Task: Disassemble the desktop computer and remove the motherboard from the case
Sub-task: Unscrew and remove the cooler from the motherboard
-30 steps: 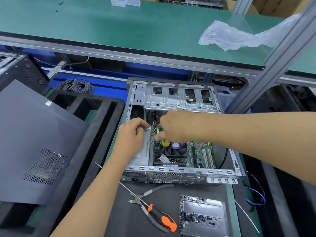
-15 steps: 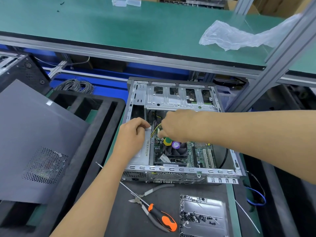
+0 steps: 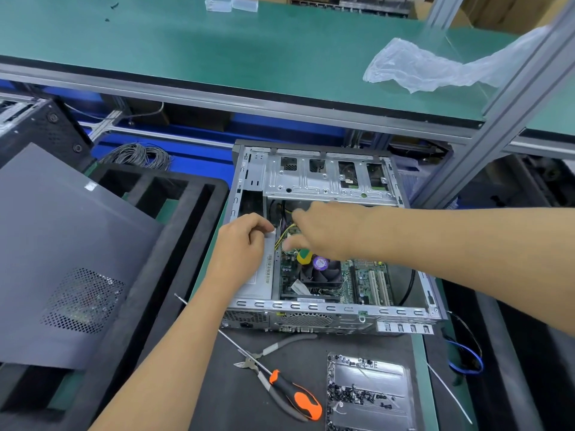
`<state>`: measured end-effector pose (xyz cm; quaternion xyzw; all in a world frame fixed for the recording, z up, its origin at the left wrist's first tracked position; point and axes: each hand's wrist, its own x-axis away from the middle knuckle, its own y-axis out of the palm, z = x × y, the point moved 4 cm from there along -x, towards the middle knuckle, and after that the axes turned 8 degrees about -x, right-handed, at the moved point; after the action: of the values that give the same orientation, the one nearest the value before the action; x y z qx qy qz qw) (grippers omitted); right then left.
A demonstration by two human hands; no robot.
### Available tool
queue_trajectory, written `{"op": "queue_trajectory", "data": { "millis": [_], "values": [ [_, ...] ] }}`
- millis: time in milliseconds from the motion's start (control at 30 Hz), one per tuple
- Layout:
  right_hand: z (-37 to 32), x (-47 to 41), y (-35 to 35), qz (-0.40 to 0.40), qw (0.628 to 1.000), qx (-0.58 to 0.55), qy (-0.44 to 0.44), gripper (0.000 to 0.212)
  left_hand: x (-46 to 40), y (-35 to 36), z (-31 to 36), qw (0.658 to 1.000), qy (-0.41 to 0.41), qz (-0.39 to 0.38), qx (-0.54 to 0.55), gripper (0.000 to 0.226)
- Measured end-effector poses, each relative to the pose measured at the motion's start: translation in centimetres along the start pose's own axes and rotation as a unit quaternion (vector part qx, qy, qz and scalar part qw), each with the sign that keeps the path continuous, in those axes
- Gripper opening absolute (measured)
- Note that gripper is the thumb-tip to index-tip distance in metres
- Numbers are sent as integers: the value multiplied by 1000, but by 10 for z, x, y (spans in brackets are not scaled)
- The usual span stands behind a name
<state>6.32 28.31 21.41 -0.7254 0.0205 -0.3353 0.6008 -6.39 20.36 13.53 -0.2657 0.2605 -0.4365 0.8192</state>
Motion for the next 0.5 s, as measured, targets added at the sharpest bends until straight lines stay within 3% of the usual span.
{"op": "queue_trajectory", "data": {
  "millis": [67,167,233,267,333,400,433,500],
  "values": [
    [-9,-1,0,11,991,120,-55,46,0,1,-1,1000,2,2,3,35],
    [-23,1,7,22,942,265,-205,32,0,0,0,1000,3,4,0,35],
    [-26,4,8,26,905,314,-286,24,0,0,0,1000,-2,4,1,35],
    [-25,4,7,29,906,299,-298,23,0,0,0,1000,-1,4,0,35],
    [-21,2,5,22,957,167,-237,29,1,-1,-1,1000,3,3,-2,34],
    [-12,-3,7,4,994,23,-109,51,0,0,0,1000,7,1,1,34],
    [-8,-4,7,-1,998,-29,-51,59,0,0,0,1000,7,1,3,34],
    [-1,-7,5,1,998,-61,22,53,0,-1,1,1000,3,-1,5,34]
  ]
}}
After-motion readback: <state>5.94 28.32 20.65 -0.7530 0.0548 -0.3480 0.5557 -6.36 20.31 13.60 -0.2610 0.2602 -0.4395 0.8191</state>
